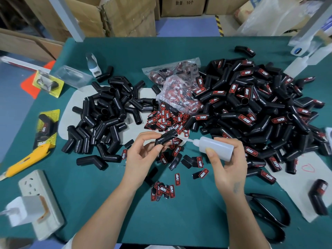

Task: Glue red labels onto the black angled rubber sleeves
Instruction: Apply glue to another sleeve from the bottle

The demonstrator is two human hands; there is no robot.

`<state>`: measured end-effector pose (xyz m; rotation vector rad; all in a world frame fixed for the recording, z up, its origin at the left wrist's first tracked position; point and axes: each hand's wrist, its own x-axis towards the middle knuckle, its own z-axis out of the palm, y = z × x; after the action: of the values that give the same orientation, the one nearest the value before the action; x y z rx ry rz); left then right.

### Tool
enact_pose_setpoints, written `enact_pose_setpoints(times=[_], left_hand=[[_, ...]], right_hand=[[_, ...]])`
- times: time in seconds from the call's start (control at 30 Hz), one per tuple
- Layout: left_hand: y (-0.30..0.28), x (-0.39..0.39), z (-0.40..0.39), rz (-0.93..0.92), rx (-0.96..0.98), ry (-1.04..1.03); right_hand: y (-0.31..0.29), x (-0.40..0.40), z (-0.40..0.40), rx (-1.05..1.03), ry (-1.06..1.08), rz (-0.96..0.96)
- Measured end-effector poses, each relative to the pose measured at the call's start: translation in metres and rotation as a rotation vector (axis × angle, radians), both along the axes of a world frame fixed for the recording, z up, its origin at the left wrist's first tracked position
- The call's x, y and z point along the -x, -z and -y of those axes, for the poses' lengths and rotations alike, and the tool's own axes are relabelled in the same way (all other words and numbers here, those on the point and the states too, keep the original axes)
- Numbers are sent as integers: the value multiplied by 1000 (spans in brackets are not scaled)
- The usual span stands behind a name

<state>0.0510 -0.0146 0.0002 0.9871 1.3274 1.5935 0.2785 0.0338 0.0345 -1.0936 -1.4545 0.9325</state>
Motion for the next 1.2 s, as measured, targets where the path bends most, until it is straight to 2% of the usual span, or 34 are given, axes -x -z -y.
enact_pose_setpoints(times=[0.33, 1.2], left_hand=[[-4, 1, -1, 94, -23, 33], [-5, -1, 0, 100, -19, 20]], right_hand=[[-1, 0, 0, 5, 7, 4], [2, 3, 3, 19, -18, 32]])
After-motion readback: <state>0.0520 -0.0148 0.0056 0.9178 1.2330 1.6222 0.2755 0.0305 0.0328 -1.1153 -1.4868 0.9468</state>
